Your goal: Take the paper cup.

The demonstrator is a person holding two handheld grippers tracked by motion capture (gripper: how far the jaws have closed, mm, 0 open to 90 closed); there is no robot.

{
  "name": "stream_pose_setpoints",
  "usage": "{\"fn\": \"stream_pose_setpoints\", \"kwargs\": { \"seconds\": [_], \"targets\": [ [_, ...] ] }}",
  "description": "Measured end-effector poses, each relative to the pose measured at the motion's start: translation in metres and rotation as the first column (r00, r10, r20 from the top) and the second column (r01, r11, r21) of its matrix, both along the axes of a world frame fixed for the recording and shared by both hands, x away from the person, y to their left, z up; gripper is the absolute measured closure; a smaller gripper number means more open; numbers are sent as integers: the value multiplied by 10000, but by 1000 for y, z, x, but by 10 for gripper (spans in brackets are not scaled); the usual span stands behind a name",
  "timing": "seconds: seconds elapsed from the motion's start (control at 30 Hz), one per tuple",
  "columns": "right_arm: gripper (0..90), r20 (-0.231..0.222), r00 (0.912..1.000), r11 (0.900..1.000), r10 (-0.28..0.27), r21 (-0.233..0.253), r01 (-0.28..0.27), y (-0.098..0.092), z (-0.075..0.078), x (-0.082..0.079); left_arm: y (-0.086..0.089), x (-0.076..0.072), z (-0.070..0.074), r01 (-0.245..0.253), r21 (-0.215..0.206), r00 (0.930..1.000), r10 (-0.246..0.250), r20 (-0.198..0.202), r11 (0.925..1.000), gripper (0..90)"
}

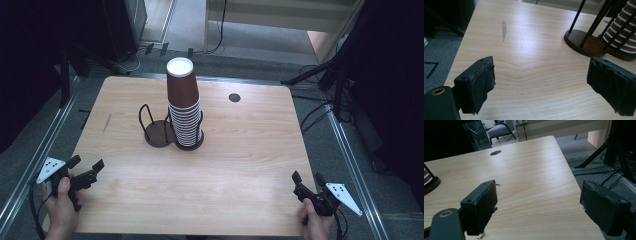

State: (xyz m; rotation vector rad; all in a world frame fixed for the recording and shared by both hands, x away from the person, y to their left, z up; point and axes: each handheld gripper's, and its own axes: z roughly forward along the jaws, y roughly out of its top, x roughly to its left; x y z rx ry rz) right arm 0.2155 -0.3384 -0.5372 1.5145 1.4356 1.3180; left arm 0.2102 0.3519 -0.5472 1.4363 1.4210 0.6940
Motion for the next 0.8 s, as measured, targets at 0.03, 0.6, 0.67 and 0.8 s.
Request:
{"fn": "stream_pose_setpoints", "kwargs": {
  "seconds": [0.03, 0.6, 0.67, 0.8],
  "targets": [
    [144, -38, 9997, 9997, 238, -20, -238, 2, 0, 1, -1, 1, 0, 19, 90, 10000, -19, -80, 10000, 82],
    [137, 348, 9962, 9944, 805, -708, -778, 49, 30, 6, -3, 4, -5, 224, 30, 9990, -223, -381, 9997, 83],
    [137, 361, 9969, 9931, 704, -964, -667, 56, 34, 9, -3, 5, -5, 231, -7, 9985, -231, -489, 9997, 83],
    [127, 228, 9948, 9842, 991, -1499, -946, 78, 41, 14, -2, 6, -5, 287, -27, 9981, -288, -544, 9996, 83]
  ]
}}
